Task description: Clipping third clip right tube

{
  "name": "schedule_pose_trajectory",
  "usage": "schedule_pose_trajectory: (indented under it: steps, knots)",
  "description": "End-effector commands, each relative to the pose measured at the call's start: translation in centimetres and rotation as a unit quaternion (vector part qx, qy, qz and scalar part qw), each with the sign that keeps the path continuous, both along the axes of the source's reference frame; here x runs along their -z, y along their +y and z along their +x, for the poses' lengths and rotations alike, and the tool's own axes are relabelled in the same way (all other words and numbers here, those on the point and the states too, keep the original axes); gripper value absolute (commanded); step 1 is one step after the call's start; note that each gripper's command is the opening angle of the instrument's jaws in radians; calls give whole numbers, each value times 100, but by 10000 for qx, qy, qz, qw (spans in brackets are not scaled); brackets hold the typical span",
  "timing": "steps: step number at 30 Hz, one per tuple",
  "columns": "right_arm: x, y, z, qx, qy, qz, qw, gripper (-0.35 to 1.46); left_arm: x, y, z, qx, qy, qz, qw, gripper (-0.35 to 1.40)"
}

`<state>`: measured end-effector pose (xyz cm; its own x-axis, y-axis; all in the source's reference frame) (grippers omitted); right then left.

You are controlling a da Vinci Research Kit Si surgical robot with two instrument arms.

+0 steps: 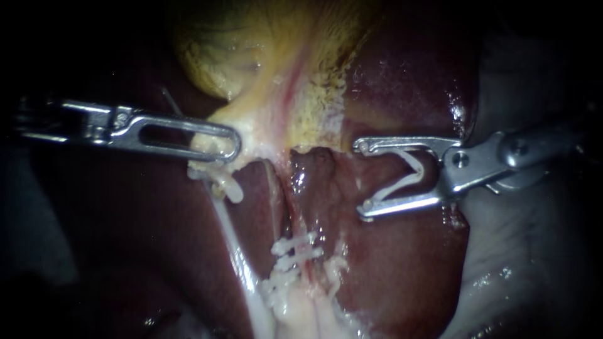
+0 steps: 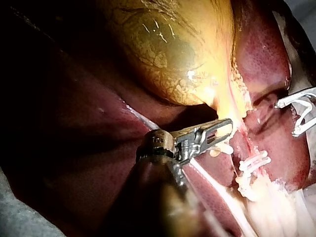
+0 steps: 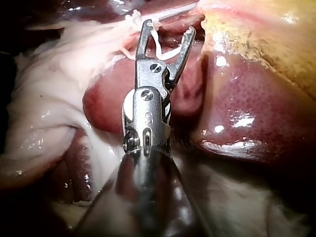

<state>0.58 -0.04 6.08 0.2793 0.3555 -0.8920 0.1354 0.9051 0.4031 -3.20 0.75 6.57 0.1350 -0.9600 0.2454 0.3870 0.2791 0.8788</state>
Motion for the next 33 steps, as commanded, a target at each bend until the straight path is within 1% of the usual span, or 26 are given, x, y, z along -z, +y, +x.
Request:
schedule_pose_trajectory:
  steps: [1, 4, 6, 8, 10, 14, 20, 22, 24, 26, 29, 33]
  knots:
    - [-4, -2, 2, 2, -13, 35, 10000, 50, 1, 0, 0, 0, 11, 6, 10000, -35]
    - [-23, -8, 15, 5, -48, 191, 9998, 50, 6, -1, -1, 27, 0, 39, 10000, -35]
    - [-33, -13, 24, 28, -48, 318, 9995, 50, 8, -1, -1, 16, 1, 16, 10000, -35]
    - [-40, -17, 31, 43, -53, 447, 9990, 50, 10, -2, -1, 19, 2, 18, 10000, -35]
    - [-45, -20, 39, 83, -46, 580, 9983, 49, 10, -2, -1, 21, 3, 19, 10000, -35]
    - [-49, -24, 55, 103, -60, 783, 9969, 49, 10, -2, -1, 21, 3, 19, 10000, -35]
    - [-56, -29, 74, 147, -114, 1192, 9927, 49, 11, -3, -1, 23, 4, 19, 10000, -35]
    - [-58, -30, 79, 168, -93, 1328, 9910, 48, 11, -3, -1, 23, 4, 19, 10000, -35]
    - [-58, -31, 84, 185, -60, 1464, 9890, 48, 11, -3, -2, 23, 4, 19, 10000, -35]
    - [-58, -31, 89, 198, 24, 1580, 9872, 48, 11, -3, -2, 23, 4, 19, 10000, -35]
    - [-55, -33, 97, 192, 213, 1851, 9823, 47, 11, -3, -2, 23, 4, 19, 10000, -35]
    - [-51, -35, 106, 200, 419, 2049, 9777, 46, 11, -3, -2, 22, 4, 19, 10000, -35]
